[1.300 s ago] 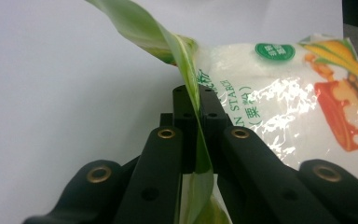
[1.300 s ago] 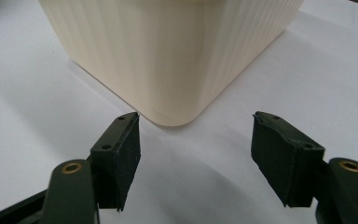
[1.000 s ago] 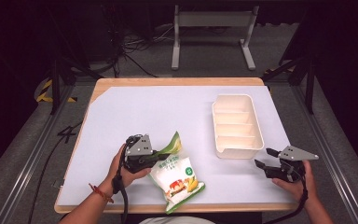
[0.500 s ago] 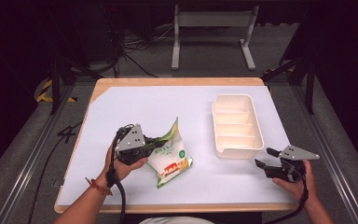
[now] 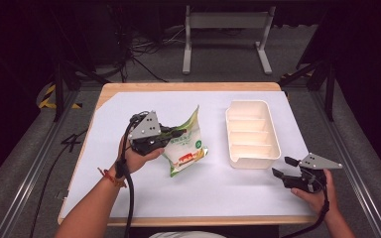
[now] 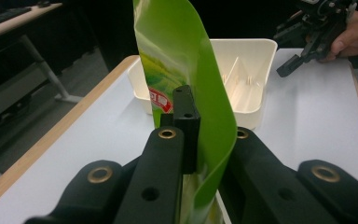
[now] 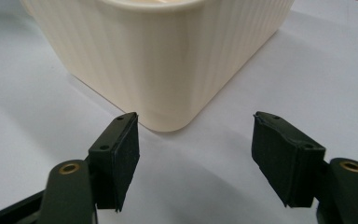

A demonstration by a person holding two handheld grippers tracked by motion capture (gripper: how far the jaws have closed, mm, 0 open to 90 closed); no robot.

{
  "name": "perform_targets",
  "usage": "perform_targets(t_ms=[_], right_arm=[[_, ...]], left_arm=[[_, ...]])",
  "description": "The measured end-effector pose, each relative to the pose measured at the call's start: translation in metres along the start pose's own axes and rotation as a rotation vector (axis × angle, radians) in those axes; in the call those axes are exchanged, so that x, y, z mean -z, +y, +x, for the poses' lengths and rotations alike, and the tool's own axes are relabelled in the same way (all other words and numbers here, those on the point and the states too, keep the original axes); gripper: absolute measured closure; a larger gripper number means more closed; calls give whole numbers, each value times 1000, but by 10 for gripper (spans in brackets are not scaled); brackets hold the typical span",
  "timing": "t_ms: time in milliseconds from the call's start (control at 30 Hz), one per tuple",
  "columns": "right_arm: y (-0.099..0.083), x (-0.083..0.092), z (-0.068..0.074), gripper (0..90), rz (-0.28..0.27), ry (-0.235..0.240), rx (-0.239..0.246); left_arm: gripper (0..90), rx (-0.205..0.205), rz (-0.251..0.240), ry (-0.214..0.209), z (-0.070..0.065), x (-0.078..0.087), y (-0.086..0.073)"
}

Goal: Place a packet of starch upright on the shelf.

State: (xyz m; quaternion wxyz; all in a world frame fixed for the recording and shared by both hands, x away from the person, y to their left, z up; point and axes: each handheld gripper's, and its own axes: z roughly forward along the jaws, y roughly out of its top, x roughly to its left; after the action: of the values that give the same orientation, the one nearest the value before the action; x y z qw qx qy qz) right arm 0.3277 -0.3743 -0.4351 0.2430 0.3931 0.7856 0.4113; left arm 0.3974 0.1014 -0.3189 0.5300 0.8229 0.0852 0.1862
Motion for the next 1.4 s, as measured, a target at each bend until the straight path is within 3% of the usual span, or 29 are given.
perform_targets(t_ms=[233, 567, 933, 1100, 1267, 1400], right_arm=[[0, 0, 0, 320, 2, -8, 10], [0, 1, 0, 320, -1, -9, 11], [0, 1, -1, 320, -7, -10, 5], [-1, 1, -1, 320, -5, -9, 4], [0, 2, -1, 320, -11, -6, 0], [0, 1, -1, 320, -8, -5, 3]], left_arm=[[891, 6, 8, -21, 14, -23, 9], [892, -18, -5, -38, 27, -46, 30], [892, -61, -38, -43, 29, -63, 57], [891, -62, -57, -62, 30, -72, 65], [892, -95, -71, -68, 26, -81, 74], [892, -84, -93, -86, 26, -87, 78]])
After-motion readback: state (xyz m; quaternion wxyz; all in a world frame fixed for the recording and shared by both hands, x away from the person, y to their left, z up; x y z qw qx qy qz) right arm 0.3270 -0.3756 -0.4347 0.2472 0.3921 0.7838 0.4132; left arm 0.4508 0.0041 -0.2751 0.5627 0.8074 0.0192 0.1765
